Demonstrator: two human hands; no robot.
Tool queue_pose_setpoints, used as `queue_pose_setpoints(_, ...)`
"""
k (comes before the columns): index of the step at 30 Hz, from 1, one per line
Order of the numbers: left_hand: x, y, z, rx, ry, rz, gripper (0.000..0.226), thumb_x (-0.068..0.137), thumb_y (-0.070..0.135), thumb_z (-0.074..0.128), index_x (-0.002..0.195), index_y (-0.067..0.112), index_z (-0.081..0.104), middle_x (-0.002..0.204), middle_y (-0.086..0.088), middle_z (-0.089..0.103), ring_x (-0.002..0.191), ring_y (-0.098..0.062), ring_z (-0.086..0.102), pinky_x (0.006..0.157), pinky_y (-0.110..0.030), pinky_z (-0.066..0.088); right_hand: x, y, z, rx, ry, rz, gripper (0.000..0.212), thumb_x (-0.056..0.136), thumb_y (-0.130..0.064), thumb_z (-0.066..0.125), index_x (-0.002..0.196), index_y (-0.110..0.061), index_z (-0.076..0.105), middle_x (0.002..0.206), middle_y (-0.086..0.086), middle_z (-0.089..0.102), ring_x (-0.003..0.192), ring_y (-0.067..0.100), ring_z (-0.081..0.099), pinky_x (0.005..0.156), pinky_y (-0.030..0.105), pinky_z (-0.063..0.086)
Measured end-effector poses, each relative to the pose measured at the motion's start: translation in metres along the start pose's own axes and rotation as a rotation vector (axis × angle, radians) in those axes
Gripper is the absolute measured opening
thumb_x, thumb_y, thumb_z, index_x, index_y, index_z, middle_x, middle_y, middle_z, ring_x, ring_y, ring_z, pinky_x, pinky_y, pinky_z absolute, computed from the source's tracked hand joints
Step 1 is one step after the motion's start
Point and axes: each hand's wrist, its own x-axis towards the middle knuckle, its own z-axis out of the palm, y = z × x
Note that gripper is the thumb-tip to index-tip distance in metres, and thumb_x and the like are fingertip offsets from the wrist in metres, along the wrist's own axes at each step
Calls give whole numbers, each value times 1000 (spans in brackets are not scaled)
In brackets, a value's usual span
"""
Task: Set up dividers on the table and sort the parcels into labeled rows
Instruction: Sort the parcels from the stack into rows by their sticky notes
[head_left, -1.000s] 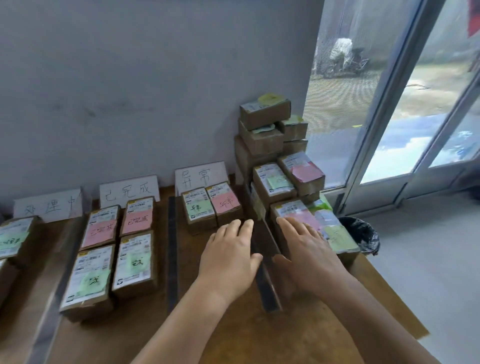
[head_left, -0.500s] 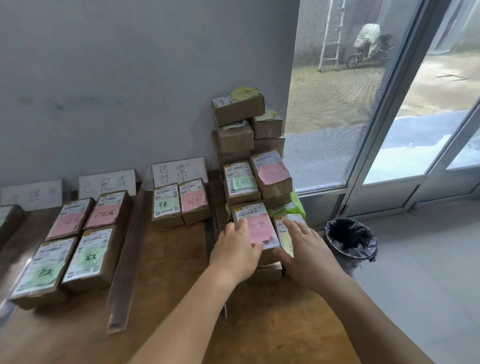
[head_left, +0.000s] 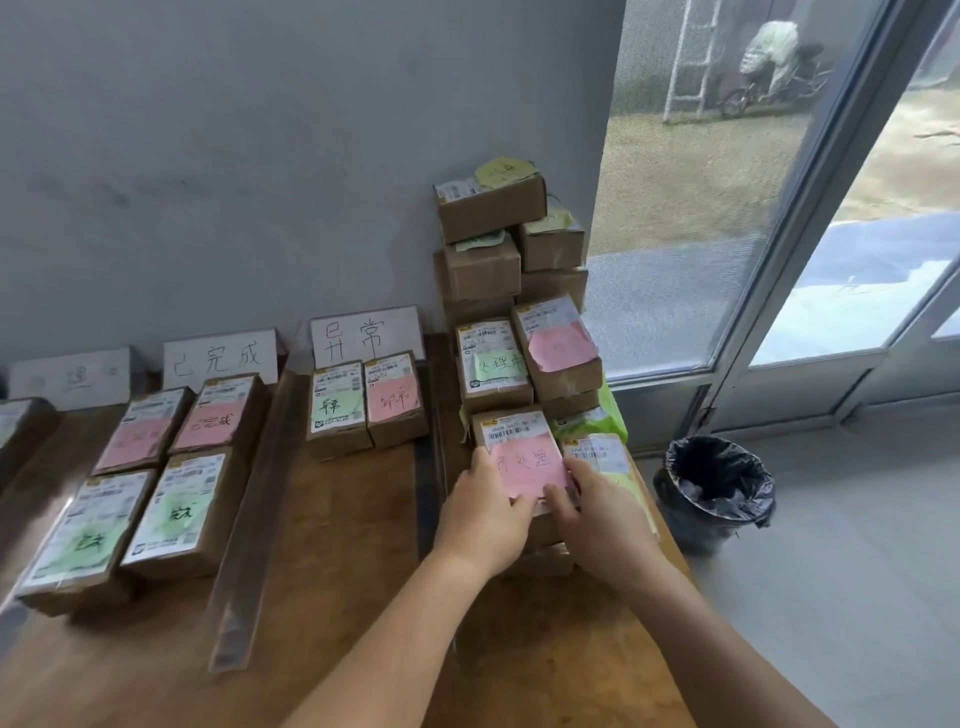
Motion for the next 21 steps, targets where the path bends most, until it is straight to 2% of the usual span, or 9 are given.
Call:
queue_pose_setpoints(3,-8,-2,-2,-90,56,-3,63,88,43,63,140,21,34,130,1,51,111,-16,56,77,-22,54,-6,-3,-11,41,26,-34,30,93,-36,51,121,-23,51,102,-5,64,71,6,46,56,21,33)
queue_pose_setpoints(5,-13,-2,-5,-152,99,-27,70,87,48,62,143,21,30,133,3,45,118,-15,50,82,-17,45,-12,-7,-17,66,48,-71,29,92,-35,54,118,-23,53,96,-8,62,69,4,45,56,23,32)
queue_pose_setpoints(8,-16,-1,-10,-254,158,-39,69,87,52,59,144,19,35,119,7,39,101,-3,47,77,-11,39,-18,-15,-24,111,99,-109,33,91,-33,57,123,-22,54,91,-13,55,71,4,47,61,22,33)
queue_pose_setpoints(10,-16,2,-15,-325,181,-18,63,89,50,58,142,21,40,116,9,39,91,0,45,67,-3,39,-18,-20,-28,133,141,-125,35,90,-31,59,123,-22,55,90,-16,53,73,4,49,61,19,34)
queue_pose_setpoints(13,-13,4,-23,-468,206,8,56,91,45,58,142,32,39,131,6,44,102,-2,47,64,-5,41,-14,-29,-36,203,197,-123,32,89,-29,61,120,-22,58,92,-11,63,84,12,59,73,28,44)
queue_pose_setpoints(14,-11,5,-25,-530,199,13,53,91,44,58,140,36,39,133,7,46,108,-5,48,66,-7,42,-12,-31,-37,236,208,-122,32,89,-28,60,120,-23,59,94,-9,66,87,12,62,77,29,48)
queue_pose_setpoints(16,-8,7,-30,-654,171,11,48,92,39,60,135,43,40,131,9,50,109,-7,52,59,-7,44,-9,-36,-37,270,222,-138,32,89,-30,60,120,-25,59,96,-11,68,88,8,64,80,31,50)
queue_pose_setpoints(20,5,5,-40,-810,163,-16,40,91,32,63,127,41,47,120,5,61,98,-9,61,53,-7,47,8,-39,-32,311,252,-174,31,90,-35,58,120,-27,58,88,-25,62,84,-8,59,70,9,42)
queue_pose_setpoints(21,9,4,-42,-833,172,-19,38,91,31,63,125,40,48,116,4,63,92,-8,63,52,-7,47,16,-39,-31,309,262,-178,34,89,-36,58,122,-27,56,94,-23,63,90,-7,59,73,11,43)
